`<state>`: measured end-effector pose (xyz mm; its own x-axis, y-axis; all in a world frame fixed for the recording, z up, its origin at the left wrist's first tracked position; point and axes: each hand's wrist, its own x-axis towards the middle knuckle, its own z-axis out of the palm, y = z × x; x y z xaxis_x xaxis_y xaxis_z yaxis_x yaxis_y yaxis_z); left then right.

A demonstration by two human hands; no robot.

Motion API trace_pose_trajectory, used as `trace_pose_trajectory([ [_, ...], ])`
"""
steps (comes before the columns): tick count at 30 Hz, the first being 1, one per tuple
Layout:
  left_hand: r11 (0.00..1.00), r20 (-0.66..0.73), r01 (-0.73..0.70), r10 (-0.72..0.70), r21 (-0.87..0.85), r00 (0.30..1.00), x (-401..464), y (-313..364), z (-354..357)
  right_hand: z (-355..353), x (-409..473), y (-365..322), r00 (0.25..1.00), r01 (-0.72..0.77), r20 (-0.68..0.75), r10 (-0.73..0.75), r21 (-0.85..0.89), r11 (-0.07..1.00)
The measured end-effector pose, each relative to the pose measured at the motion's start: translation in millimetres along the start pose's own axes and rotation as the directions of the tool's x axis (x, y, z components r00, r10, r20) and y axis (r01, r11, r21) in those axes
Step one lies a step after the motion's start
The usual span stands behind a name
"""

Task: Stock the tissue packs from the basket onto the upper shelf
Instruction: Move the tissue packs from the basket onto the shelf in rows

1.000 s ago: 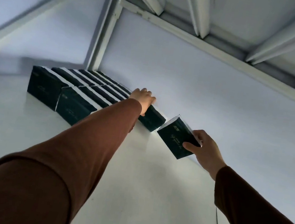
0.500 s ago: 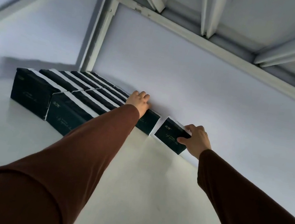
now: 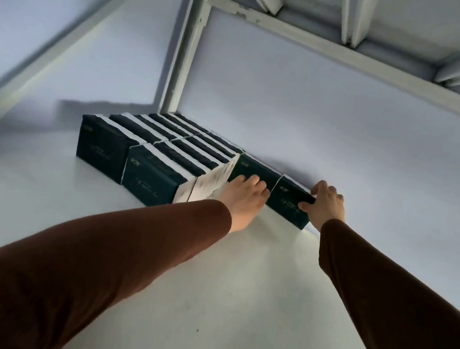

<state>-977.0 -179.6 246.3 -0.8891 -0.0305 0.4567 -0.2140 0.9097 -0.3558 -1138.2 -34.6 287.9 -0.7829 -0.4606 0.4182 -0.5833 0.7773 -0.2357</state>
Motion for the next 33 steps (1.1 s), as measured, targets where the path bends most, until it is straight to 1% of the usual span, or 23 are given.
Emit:
trace_pose_trajectory([
  [3,1.000,-0.004,-0.014,0.014,-0.010,1.000,-21,4,-7,9,-5,-8,0.999,-0.002,-0.046,0.000,-0.050,0.999],
  [5,1.000,-0.012,-0.015,0.015,0.003,1.000,-26,5,-6,13,-3,-10,0.999,-0.005,-0.048,0.002,-0.066,0.998],
  [7,1.000,0.002,-0.001,0.001,-0.012,1.000,-30,6,-8,12,-2,-11,1.000,0.009,-0.008,-0.010,-0.081,0.997],
  [11,0.997,0.045,0.017,-0.014,-0.075,0.999,-35,12,-14,-3,-11,-11,0.989,0.047,0.141,-0.035,-0.086,0.995],
  [12,0.996,0.050,0.018,-0.014,-0.086,0.999,-36,14,-17,-8,-16,-10,0.987,0.057,0.157,-0.045,-0.072,0.996],
  [15,0.992,0.052,0.024,-0.017,-0.126,0.999,-38,22,-29,-22,-38,-7,0.992,0.074,0.100,-0.074,0.004,0.997],
  [17,0.989,0.061,0.026,-0.017,-0.148,0.998,-42,28,-38,-29,-59,-4,0.991,0.104,0.075,-0.106,0.035,0.994],
  [19,0.984,0.070,0.024,-0.012,-0.177,0.997,-49,36,-48,-37,-81,-1,0.987,0.136,0.083,-0.140,0.058,0.989],
  [22,0.973,0.065,0.019,-0.004,-0.228,0.998,-61,48,-67,-57,-117,7,0.982,0.142,0.105,-0.156,0.136,0.981],
  [26,0.944,0.083,0.069,-0.044,-0.322,0.996,-79,70,-101,-94,-175,29,0.975,0.158,0.125,-0.185,0.197,0.968],
  [29,0.908,0.095,0.095,-0.061,-0.409,0.994,-101,99,-133,-124,-225,54,0.973,0.147,0.136,-0.185,0.250,0.957],
  [33,0.867,0.082,0.076,-0.040,-0.492,0.996,-128,153,-177,-166,-293,94,0.973,0.162,0.112,-0.200,0.284,0.945],
])
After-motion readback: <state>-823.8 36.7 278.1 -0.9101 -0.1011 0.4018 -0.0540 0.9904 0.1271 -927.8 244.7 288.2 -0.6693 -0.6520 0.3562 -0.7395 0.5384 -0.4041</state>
